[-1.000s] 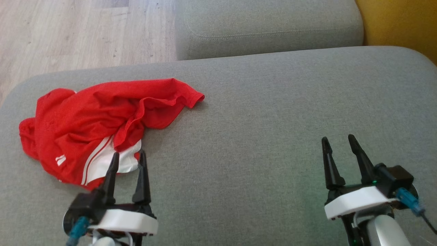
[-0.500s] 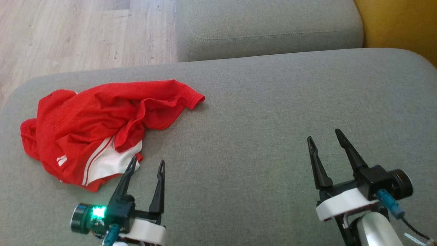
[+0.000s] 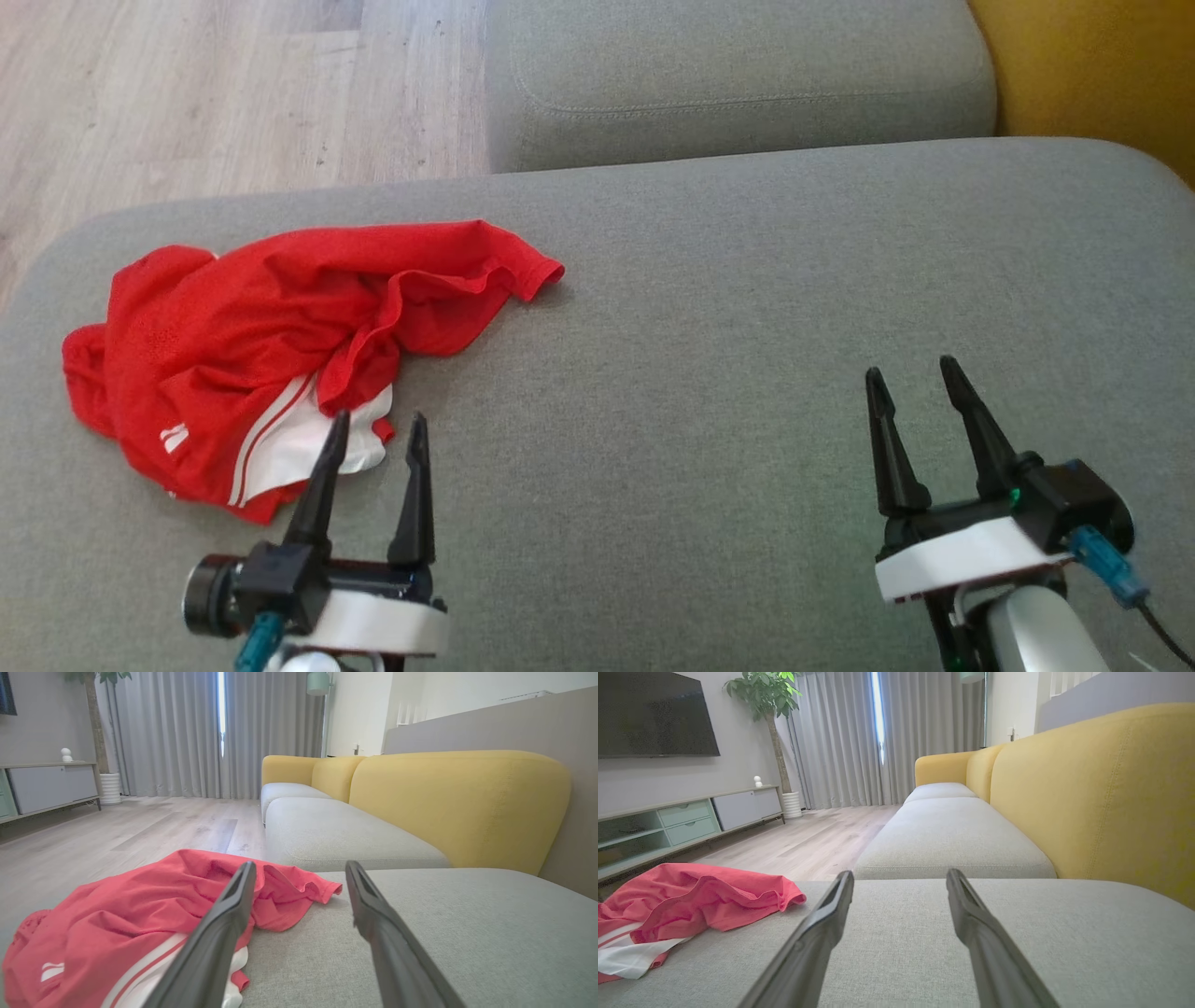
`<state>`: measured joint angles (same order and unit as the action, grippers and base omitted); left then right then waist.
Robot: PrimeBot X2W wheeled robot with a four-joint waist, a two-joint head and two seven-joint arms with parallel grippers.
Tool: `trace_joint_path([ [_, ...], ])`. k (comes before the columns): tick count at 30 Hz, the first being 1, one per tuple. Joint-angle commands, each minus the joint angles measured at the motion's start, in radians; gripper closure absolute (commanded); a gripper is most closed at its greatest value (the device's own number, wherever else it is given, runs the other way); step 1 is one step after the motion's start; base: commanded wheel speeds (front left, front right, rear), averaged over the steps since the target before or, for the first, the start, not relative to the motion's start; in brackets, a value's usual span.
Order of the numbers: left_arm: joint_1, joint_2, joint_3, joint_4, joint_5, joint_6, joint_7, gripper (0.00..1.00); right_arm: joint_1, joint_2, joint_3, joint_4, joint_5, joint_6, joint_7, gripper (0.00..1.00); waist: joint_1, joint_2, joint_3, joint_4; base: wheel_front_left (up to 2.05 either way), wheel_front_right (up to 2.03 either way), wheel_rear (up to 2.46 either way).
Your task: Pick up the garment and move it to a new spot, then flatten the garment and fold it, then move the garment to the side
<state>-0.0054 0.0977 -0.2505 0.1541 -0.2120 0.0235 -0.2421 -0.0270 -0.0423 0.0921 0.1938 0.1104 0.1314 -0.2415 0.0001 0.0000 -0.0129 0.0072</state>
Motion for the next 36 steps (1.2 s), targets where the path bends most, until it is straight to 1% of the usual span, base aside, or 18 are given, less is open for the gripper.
trace_joint_path([
  [1,-0.014,-0.007,0.041,-0.031,0.033,-0.012,-0.018,0.0,-0.017,-0.008,0.024,-0.017,0.005,-0.001,-0.019,0.0,-0.0001,0.0,-0.001,0.0,0.0,0.0,0.0],
  [4,-0.003,-0.017,0.04,0.016,0.04,-0.042,-0.02,0.0,-0.015,-0.008,0.041,0.03,0.017,-0.001,-0.02,0.0,-0.0001,0.0,-0.003,-0.003,0.0,0.0,0.0],
  [7,-0.007,-0.025,0.046,0.039,0.047,-0.056,-0.02,0.0,-0.019,-0.008,0.044,0.055,0.044,-0.001,-0.02,0.0,-0.0001,0.0,-0.004,-0.006,0.0,0.0,0.0],
  [15,-0.01,-0.04,0.087,0.04,0.047,-0.066,-0.02,0.0,-0.023,-0.008,0.043,0.064,0.062,-0.001,-0.02,0.0,-0.0001,0.0,-0.006,-0.006,0.0,0.0,0.0],
  [21,-0.008,-0.044,0.104,0.037,0.047,-0.073,-0.02,0.0,-0.022,-0.008,0.055,0.065,0.073,-0.001,-0.02,0.0,-0.0001,0.0,-0.007,0.011,0.0,0.0,0.0],
  [28,-0.008,-0.046,0.132,0.048,0.055,-0.075,-0.02,0.0,-0.016,-0.008,0.088,0.071,0.097,-0.001,-0.02,0.0,-0.0001,0.0,-0.014,0.068,0.0,0.0,0.0],
  [36,0.006,-0.047,0.164,0.053,0.069,-0.07,-0.02,0.0,-0.007,-0.008,0.133,0.077,0.129,-0.001,-0.02,0.0,-0.0001,0.0,-0.036,0.167,0.0,0.0,0.0],
])
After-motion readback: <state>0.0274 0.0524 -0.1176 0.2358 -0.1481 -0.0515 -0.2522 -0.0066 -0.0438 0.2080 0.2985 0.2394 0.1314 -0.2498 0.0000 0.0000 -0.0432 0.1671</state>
